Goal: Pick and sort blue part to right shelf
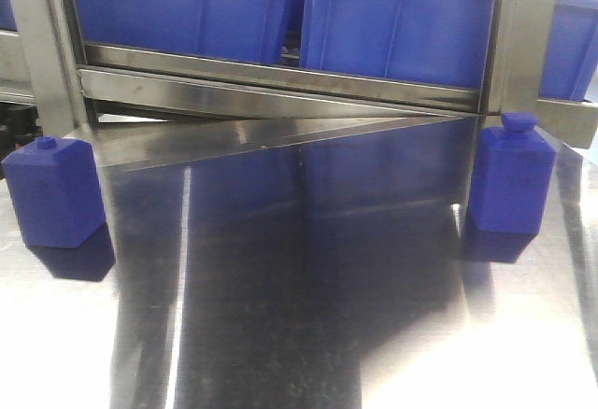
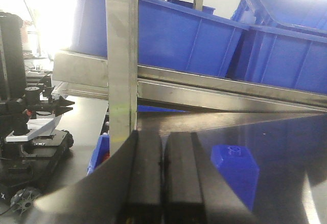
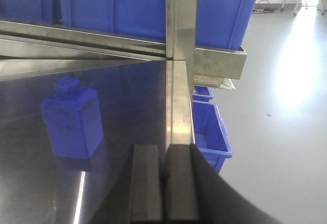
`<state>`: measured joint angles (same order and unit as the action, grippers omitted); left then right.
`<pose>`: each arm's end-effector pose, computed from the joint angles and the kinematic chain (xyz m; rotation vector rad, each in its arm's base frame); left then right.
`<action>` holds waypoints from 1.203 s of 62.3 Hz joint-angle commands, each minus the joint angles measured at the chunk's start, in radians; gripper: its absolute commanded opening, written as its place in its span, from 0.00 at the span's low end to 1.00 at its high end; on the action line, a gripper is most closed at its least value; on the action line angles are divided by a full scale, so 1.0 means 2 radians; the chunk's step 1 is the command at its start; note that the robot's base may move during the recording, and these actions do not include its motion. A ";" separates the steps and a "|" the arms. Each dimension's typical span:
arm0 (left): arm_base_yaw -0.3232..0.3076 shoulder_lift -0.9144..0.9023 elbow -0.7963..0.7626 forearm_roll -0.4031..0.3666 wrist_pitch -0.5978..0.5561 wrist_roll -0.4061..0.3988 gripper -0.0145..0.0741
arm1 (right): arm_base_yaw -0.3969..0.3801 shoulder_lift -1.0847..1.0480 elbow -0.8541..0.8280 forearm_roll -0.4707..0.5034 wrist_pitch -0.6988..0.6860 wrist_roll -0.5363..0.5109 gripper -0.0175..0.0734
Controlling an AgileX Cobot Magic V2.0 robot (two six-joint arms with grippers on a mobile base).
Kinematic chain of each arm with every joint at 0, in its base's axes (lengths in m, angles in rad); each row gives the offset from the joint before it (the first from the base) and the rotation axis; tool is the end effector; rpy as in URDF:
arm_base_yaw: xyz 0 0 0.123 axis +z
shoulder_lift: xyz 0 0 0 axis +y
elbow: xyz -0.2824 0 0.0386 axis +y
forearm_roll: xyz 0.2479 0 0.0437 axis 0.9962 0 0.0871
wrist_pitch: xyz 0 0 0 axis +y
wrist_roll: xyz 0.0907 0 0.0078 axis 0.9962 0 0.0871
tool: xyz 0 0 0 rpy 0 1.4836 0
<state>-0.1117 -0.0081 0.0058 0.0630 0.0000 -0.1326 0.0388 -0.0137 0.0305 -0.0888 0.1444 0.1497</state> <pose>0.0554 -0.0062 0.2116 0.0312 1.4827 -0.1468 0.0565 0.0010 0.1905 0.0287 1.6444 0.0664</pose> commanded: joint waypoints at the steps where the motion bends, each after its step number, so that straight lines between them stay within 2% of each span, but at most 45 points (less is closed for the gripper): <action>1: -0.003 -0.008 0.013 -0.004 -0.045 0.000 0.30 | -0.001 -0.009 -0.011 -0.005 -0.049 -0.004 0.29; 44: -0.003 -0.008 0.013 -0.004 -0.057 0.000 0.30 | -0.001 -0.009 -0.011 -0.005 -0.049 -0.004 0.29; 50: -0.002 -0.008 0.013 -0.004 -0.084 0.000 0.30 | -0.001 -0.009 -0.011 -0.005 -0.049 -0.004 0.29; 56: 0.001 -0.008 0.009 -0.016 -0.162 0.000 0.30 | -0.001 -0.009 -0.011 -0.005 -0.049 -0.004 0.29; 60: 0.001 -0.007 -0.006 -0.031 -0.184 0.000 0.30 | -0.001 -0.009 -0.011 -0.005 -0.049 -0.004 0.29; 65: 0.001 0.002 -0.052 -0.027 -0.139 0.000 0.30 | -0.001 -0.009 -0.011 -0.005 -0.049 -0.004 0.29; 70: 0.001 0.030 -0.120 -0.003 -0.049 0.000 0.31 | -0.001 -0.009 -0.011 -0.005 -0.049 -0.004 0.29; 75: -0.007 0.068 -0.186 0.001 0.035 0.000 0.31 | -0.001 -0.009 -0.011 -0.005 -0.049 -0.004 0.29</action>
<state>-0.1123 0.0496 -0.2318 0.0518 0.0000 -0.1322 0.0388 -0.0137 0.0305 -0.0888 0.1402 0.1497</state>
